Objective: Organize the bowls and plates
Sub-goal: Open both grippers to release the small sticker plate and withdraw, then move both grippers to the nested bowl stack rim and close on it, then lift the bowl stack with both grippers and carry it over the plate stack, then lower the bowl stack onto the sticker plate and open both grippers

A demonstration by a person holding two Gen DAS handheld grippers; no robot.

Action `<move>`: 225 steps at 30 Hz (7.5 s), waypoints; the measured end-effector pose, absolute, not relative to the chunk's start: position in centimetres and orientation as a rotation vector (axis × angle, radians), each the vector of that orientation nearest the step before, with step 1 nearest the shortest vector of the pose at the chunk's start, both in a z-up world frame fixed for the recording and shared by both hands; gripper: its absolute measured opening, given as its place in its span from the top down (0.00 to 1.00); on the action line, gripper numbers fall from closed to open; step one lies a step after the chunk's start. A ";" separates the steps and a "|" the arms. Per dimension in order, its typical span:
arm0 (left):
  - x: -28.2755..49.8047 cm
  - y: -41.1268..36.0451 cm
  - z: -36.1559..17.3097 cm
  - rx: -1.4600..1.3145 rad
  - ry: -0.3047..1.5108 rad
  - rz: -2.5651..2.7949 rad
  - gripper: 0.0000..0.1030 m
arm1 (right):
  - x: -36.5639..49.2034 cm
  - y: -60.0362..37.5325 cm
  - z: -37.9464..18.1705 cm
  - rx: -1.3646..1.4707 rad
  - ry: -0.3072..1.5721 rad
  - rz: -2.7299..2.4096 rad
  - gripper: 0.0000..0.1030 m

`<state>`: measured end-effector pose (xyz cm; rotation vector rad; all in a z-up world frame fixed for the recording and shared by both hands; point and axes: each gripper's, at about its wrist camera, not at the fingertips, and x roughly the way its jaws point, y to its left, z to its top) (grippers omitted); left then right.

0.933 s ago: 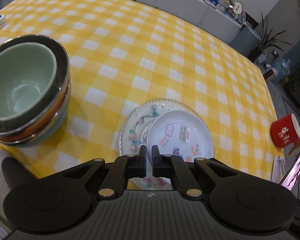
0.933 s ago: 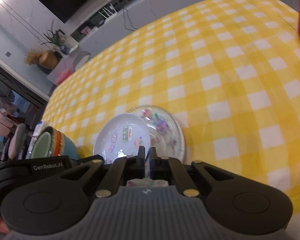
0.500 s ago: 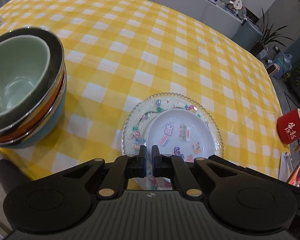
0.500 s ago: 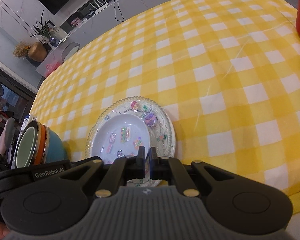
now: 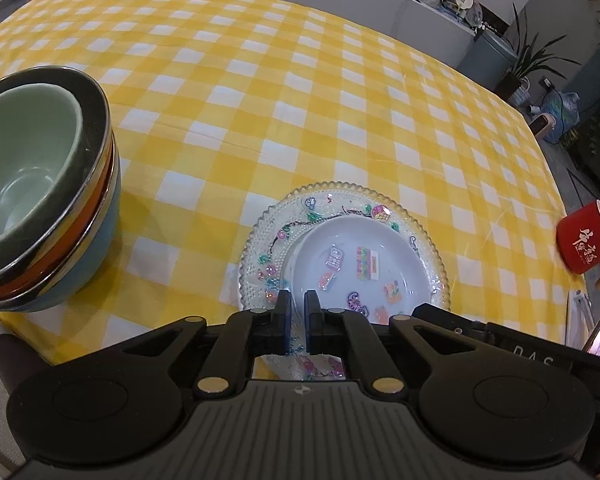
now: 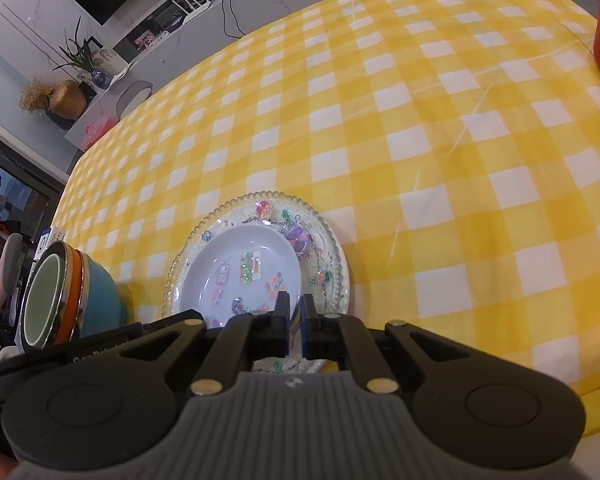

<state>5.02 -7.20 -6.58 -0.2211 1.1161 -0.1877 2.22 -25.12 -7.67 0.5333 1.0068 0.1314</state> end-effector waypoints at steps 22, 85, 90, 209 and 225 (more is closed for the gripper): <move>3.5 -6.9 -0.3 -0.068 0.946 -0.218 0.44 | 1.1 -25.3 -5.0 0.532 0.839 0.187 0.49; 7.2 14.4 -6.1 -0.668 1.082 0.053 0.45 | 8.9 -7.6 -8.0 0.695 1.129 0.405 0.50; 7.0 14.5 -6.1 -0.666 1.073 0.044 0.47 | 8.8 -8.0 -8.3 0.706 1.123 0.405 0.50; 2.6 -3.3 1.5 -0.307 0.819 -0.253 0.35 | -0.2 -26.0 -2.5 0.517 0.694 0.110 0.19; -7.4 -4.5 7.1 0.034 0.389 -0.156 0.35 | -9.0 -22.3 1.9 0.219 0.438 0.072 0.14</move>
